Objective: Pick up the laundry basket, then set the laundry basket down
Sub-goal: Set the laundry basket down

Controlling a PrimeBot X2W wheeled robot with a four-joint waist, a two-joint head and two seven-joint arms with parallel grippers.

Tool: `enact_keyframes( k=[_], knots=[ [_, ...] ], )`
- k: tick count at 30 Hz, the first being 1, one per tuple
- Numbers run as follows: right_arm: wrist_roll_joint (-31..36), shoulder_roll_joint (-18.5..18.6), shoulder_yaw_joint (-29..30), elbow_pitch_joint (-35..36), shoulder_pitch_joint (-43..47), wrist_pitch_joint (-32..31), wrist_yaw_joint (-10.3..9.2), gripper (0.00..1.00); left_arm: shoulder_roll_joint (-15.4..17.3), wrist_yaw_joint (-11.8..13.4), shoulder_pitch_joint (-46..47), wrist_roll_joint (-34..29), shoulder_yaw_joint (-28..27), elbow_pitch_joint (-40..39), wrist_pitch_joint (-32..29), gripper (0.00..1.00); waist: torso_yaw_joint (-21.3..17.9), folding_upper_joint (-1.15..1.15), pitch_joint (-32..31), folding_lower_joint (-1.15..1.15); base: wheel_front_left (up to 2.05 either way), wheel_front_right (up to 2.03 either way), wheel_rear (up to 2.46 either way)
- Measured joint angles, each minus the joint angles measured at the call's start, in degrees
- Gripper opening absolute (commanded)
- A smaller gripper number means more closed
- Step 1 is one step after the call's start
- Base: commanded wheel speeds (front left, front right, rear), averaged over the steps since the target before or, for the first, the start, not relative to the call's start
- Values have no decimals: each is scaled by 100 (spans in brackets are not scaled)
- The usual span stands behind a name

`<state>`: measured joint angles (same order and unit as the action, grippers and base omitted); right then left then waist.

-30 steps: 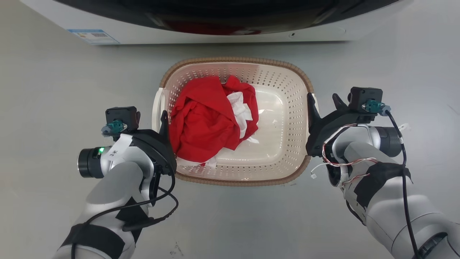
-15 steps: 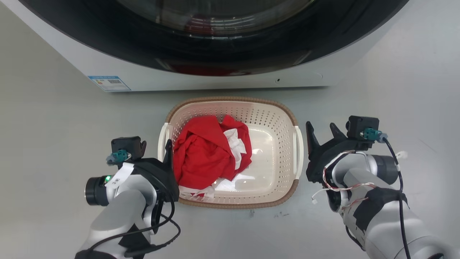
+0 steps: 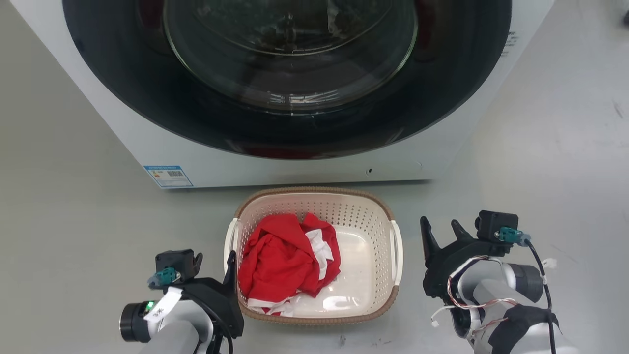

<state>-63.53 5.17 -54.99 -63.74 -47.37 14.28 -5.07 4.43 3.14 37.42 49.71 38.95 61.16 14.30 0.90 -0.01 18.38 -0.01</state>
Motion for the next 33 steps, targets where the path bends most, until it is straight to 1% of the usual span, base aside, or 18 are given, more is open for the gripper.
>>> enact_keyframes(
  k=[5, 6, 13, 16, 23, 24, 25, 26, 27, 33],
  knots=[
    [187, 71, 223, 287, 374, 0, -8, 100, 69, 98, -434, -124, -165, -367, 0, 100, -5, 0, -387, 0, 0, 0, 0],
    [230, 77, 265, 361, 458, 0, -34, 100, 90, 103, -529, -155, -197, -448, 0, 100, -5, 0, -461, 0, 0, 0, 0],
    [591, 155, 521, 936, 1115, 0, -58, 100, 213, 216, -1205, -485, -419, -1066, 0, 100, -2, 0, -975, 1, 0, 0, 0],
    [738, 215, 665, 1206, 1432, 0, -104, 100, 276, 249, -1502, -649, -537, -1352, 0, 100, 1, 0, -1183, 1, 0, 0, 0],
    [1203, 272, 982, 1941, 2188, 0, -156, 100, 379, 302, -2233, -970, -794, -2065, 0, 100, -9, 0, -1638, 1, 0, 0, 0],
    [1354, 318, 1085, 2167, 2389, 0, -174, 100, 397, 346, -2447, -1096, -872, -2281, 0, 100, -19, 0, -1757, 0, 0, 0, 0],
    [1354, 318, 1085, 2167, 2389, 0, -174, 100, 397, 346, -2447, -1096, -872, -2281, 0, 100, -19, 0, -1757, 0, 0, 0, 0],
    [1475, 369, 1212, 2406, 2594, 0, -189, 100, 422, 348, -2643, -1168, -937, -2497, 0, 100, -32, 0, -1863, 1, 0, 0, 0],
    [1475, 369, 1212, 2406, 2594, 0, -189, 100, 422, 348, -2643, -1168, -937, -2497, 0, 100, -32, 0, -1863, 1, 0, 0, 0],
    [1979, 452, 1584, 3165, 3193, 1, -208, 100, 467, 393, -3117, -1515, -1194, -3125, 0, 100, -84, 0, -2087, 1, 0, 0, 0]
  ],
)
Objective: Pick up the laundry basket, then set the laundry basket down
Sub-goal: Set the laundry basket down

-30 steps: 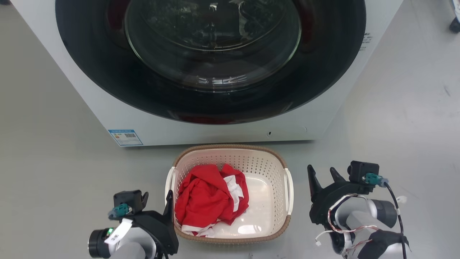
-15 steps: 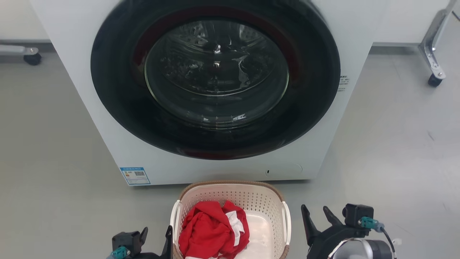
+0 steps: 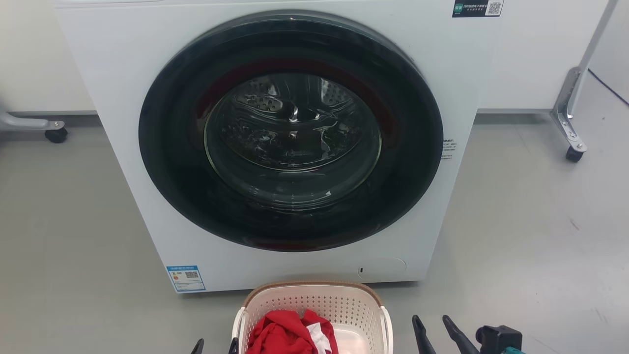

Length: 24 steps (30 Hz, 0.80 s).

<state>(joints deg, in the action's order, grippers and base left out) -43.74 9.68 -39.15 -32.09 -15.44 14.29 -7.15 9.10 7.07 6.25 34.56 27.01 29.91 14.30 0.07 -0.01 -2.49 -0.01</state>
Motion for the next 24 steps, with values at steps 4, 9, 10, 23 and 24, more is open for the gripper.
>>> enact_keyframes(
  k=[4, 9, 10, 23, 24],
  knots=[
    [339, 31, 406, 374, 432, -1, -1, 100, 8, 0, -222, -248, -189, -401, 0, 100, -10, 1, -73, 0, 0, 0, 0],
    [824, 33, 961, 851, 886, 0, -15, 100, 32, 7, -586, -455, -405, -834, 1, 100, -18, 1, -105, 1, 0, 0, 0],
    [902, 31, 1067, 953, 984, -1, -15, 100, 26, 7, -653, -508, -454, -905, 1, 100, -19, 1, -109, 1, 0, 0, 0],
    [1964, -275, 2026, 2125, 1979, 0, -16, 100, -208, 7, -1170, -1159, -999, -1568, 1, 100, 32, 1, -102, 1, 0, 0, 0],
    [2016, -318, 2061, 2187, 2009, 0, -16, 100, -214, 7, -1172, -1193, -1023, -1611, 1, 100, 32, 1, -99, 1, 0, 0, 0]
  ],
)
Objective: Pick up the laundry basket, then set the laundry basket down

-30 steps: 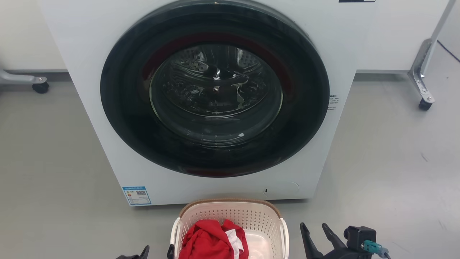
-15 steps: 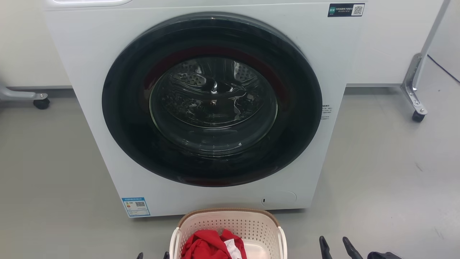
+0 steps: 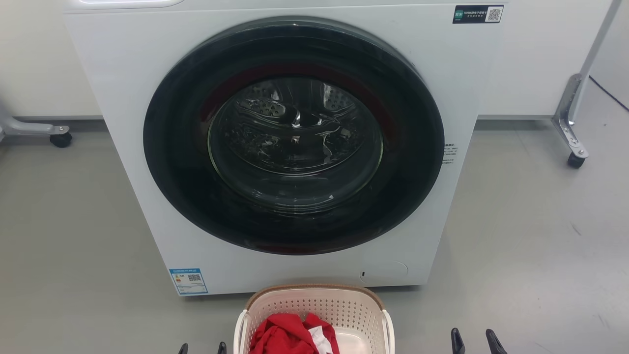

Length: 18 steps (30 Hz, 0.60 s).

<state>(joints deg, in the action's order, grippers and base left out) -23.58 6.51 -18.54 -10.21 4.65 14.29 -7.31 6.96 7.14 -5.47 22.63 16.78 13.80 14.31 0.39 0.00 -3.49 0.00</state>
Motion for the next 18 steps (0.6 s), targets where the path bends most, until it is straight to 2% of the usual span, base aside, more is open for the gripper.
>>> enact_keyframes(
  k=[18],
  knots=[
    [621, -203, 269, 645, 235, 0, 0, 100, -133, 0, -105, -500, -210, -382, 0, 100, 11, 0, 89, 0, 0, 0, 0]
  ],
)
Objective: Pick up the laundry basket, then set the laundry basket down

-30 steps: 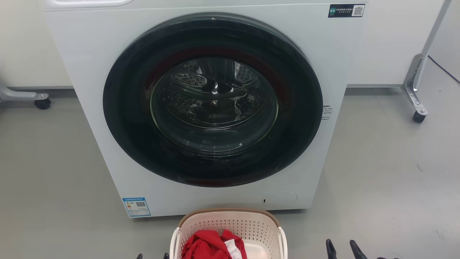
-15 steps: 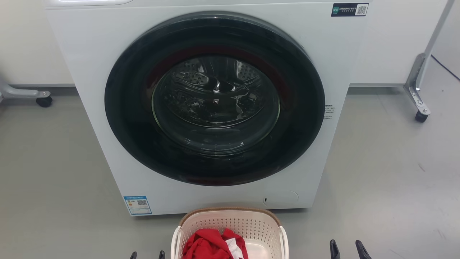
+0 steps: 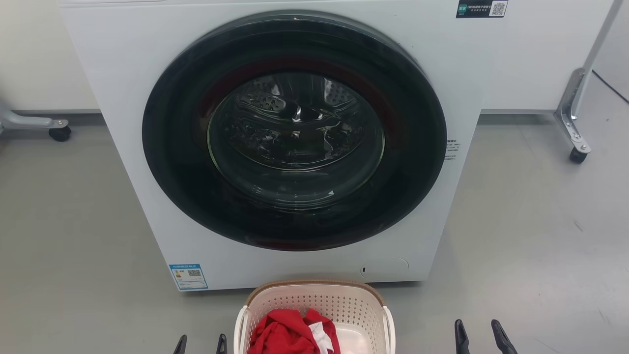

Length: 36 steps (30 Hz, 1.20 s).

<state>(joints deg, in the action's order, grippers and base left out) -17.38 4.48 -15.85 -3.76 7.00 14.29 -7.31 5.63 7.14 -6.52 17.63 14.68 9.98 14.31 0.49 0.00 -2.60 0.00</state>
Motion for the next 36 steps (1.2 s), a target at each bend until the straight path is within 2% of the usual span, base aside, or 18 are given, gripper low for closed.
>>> enact_keyframes(
  k=[26, 27, 36],
  knots=[
    [231, -113, 113, 210, 93, 0, 0, 100, -52, 0, -1, -130, -108, -124, 0, 100, 9, 0, 43, 0, 0, 0, 0],
    [231, -116, 116, 211, 94, 0, 0, 0, -52, -1, -1, -130, -108, -125, 0, 0, 11, 0, 44, 0, 0, 0, 0],
    [165, -123, 111, -215, 197, -31, 24, 0, -54, -20, -125, -18, -114, 247, -56, 0, 10, 0, 53, 0, 0, 0, 0]
  ],
)
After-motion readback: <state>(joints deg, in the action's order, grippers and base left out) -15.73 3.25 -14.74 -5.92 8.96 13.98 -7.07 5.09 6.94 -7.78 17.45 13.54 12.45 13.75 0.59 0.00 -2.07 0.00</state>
